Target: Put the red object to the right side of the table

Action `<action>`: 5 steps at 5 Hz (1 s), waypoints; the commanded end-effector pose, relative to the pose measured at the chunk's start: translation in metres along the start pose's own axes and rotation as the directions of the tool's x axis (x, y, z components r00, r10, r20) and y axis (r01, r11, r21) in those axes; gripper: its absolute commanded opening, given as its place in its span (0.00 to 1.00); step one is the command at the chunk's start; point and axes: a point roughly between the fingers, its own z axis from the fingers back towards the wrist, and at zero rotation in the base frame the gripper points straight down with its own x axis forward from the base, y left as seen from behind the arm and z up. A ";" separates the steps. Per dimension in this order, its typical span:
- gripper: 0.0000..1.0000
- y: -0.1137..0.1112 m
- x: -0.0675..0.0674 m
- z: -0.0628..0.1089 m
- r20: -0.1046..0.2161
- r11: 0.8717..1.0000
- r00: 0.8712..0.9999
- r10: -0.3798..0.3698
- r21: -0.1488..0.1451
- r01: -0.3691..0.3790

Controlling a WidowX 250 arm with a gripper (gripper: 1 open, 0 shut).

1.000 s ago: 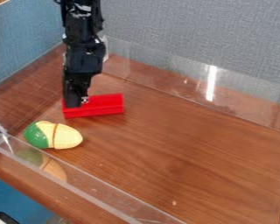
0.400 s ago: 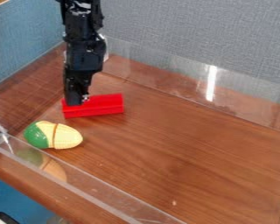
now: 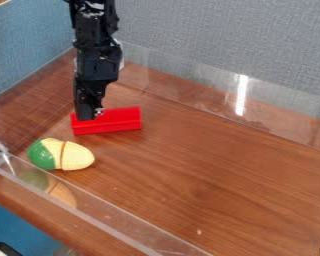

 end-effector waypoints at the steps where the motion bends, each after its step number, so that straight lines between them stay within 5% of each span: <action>1: 0.00 0.010 0.003 0.031 0.068 0.996 0.998 0.006 0.092 -0.012; 5: 0.00 0.017 0.009 0.020 0.075 0.996 0.997 0.010 0.091 -0.016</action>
